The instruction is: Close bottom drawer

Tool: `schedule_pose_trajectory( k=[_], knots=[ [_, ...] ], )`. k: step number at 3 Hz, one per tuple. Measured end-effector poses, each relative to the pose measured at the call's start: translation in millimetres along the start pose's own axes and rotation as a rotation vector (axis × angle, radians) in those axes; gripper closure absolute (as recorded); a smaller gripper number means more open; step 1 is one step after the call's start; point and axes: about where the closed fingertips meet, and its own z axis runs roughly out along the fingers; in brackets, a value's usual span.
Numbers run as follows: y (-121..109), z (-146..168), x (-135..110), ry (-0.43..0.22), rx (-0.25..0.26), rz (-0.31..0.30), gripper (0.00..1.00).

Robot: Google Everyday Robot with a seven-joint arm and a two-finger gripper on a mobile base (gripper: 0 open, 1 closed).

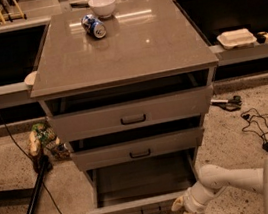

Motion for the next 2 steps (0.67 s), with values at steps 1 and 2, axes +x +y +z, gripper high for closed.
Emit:
schedule_pose_trajectory(
  k=[1, 2],
  knots=[
    [-6.3, 17.4, 9.8, 0.008, -0.023, 0.032, 0.65],
    [-29.9, 30.2, 19.7, 0.019, -0.025, 0.063, 0.89]
  ],
)
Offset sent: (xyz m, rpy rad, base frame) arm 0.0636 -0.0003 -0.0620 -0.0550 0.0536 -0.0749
